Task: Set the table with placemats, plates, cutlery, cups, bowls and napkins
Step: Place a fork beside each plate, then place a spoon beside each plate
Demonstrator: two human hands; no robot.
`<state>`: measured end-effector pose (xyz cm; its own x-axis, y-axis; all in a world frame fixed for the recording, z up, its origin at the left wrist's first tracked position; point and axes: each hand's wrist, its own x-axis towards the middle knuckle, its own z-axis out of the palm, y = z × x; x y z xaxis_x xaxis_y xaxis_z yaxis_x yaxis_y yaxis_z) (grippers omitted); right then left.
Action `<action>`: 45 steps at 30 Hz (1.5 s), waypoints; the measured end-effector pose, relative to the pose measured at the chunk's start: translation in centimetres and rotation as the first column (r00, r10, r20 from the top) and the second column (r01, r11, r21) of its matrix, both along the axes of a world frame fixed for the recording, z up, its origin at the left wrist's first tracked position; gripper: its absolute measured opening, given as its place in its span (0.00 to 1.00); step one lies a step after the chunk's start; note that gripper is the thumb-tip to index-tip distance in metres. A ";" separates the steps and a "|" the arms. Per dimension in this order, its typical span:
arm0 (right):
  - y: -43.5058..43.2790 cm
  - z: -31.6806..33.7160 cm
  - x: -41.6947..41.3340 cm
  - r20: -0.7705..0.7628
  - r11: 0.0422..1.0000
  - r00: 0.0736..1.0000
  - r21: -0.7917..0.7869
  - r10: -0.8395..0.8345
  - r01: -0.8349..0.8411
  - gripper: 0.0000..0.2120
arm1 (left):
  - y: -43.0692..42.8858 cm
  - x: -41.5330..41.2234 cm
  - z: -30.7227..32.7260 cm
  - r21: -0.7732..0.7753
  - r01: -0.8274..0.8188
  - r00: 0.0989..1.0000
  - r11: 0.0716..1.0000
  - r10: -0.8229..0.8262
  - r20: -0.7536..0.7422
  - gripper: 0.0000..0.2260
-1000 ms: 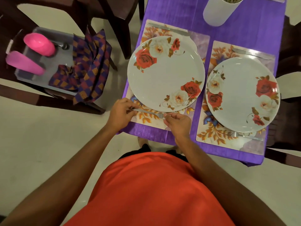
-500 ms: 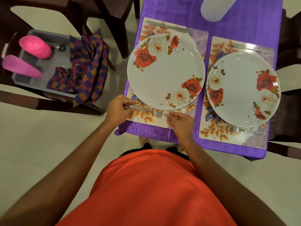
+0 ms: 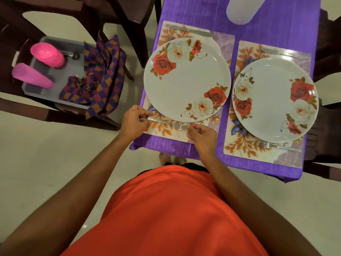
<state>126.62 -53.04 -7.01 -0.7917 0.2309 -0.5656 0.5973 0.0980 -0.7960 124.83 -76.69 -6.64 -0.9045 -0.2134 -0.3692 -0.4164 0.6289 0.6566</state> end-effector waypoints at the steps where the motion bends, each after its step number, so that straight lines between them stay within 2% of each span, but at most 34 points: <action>1: 0.2 0.0 0.0 0.004 1.000 1.000 -0.016 -0.002 0.002 0.06 | 0.1 0.1 -0.1 -0.002 -0.013 1.000 1.000 0.013 0.004 0.12; 8: 2.1 0.3 0.6 0.027 0.999 1.000 -0.035 0.013 -0.012 0.04 | 0.1 0.9 0.0 -0.003 -0.079 0.996 0.997 0.079 0.035 0.14; 12: 2.5 1.3 0.9 -0.040 0.997 0.996 -0.022 0.079 -0.079 0.05 | -0.8 1.4 -0.1 -0.002 -0.112 0.994 0.994 0.112 -0.003 0.13; 16: 0.1 3.1 0.2 -0.105 0.984 0.980 -0.035 0.169 -0.173 0.04 | -3.1 2.1 -0.7 0.074 -0.159 0.985 0.984 0.163 -0.055 0.10; 19: -3.5 3.9 -1.2 -0.164 0.963 0.952 -0.020 0.260 -0.267 0.09 | -5.8 2.3 -1.7 0.090 -0.168 0.980 0.982 0.176 -0.089 0.07; 23: -10.9 3.9 -3.6 -0.186 0.943 0.926 0.013 0.330 -0.333 0.10 | -11.8 1.8 -3.6 0.120 -0.134 0.984 0.984 0.147 -0.104 0.07; 28: -24.2 0.8 -7.3 -0.151 0.899 0.888 0.007 0.434 -0.438 0.10 | -23.5 0.9 -5.3 0.086 -0.151 0.988 0.985 0.152 -0.010 0.06; 33: -38.1 -6.3 -10.1 -0.004 0.802 0.802 -0.020 0.598 -0.598 0.07 | -38.1 -0.4 -6.9 -0.069 -0.159 0.982 0.985 0.165 0.096 0.07; 38: -49.1 -14.3 -14.8 0.064 0.644 0.651 0.101 0.757 -0.759 0.11 | -49.9 -3.3 -9.6 -0.230 -0.125 0.970 0.965 0.167 0.176 0.08; 41: -55.1 -17.5 -19.7 0.095 0.523 0.548 0.203 0.831 -0.828 0.08 | -54.2 -5.1 -12.5 -0.266 0.048 0.959 0.963 0.030 0.282 0.10; 45: -61.3 -21.3 -27.4 0.126 0.352 0.418 0.358 0.900 -0.865 0.18 | -56.8 -7.6 -17.0 -0.192 0.324 0.889 0.926 -0.229 0.397 0.16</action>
